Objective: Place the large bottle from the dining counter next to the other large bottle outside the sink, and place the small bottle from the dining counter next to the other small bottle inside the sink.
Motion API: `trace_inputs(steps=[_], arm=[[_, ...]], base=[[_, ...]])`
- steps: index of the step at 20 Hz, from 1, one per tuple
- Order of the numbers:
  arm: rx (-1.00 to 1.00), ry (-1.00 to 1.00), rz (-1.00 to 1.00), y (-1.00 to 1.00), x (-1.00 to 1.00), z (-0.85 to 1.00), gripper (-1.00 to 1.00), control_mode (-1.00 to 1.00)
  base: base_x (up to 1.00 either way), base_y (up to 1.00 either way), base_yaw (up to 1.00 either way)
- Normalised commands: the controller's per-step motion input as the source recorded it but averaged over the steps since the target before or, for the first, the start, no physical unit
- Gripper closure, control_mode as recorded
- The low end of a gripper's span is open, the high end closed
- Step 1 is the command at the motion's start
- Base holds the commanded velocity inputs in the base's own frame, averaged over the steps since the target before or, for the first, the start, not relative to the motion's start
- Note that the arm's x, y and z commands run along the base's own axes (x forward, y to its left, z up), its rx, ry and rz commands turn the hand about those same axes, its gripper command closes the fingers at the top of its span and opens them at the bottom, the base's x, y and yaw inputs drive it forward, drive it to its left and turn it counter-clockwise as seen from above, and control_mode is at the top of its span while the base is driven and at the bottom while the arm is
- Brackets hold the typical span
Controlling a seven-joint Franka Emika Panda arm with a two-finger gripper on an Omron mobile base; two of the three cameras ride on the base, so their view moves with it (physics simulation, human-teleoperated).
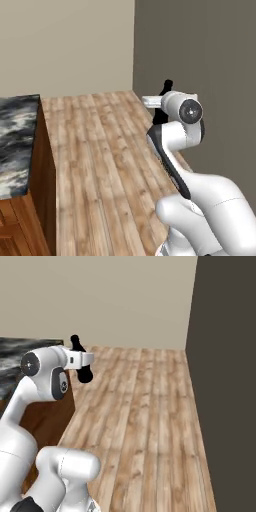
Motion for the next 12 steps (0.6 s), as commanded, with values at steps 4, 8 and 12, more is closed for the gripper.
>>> trace_inputs(steps=[4, 8, 12], arm=[[0.00, 0.00, 0.00, 0.00, 0.00, 0.00, 1.00, 1.00], [0.00, 0.00, 0.00, 0.00, 0.00, 0.00, 1.00, 1.00], [0.00, 0.00, 0.00, 0.00, 0.00, 0.00, 1.00, 1.00]], base=[[-0.68, 0.90, 0.06], [-0.62, 0.94, 0.09], [-0.59, 0.97, 0.10]])
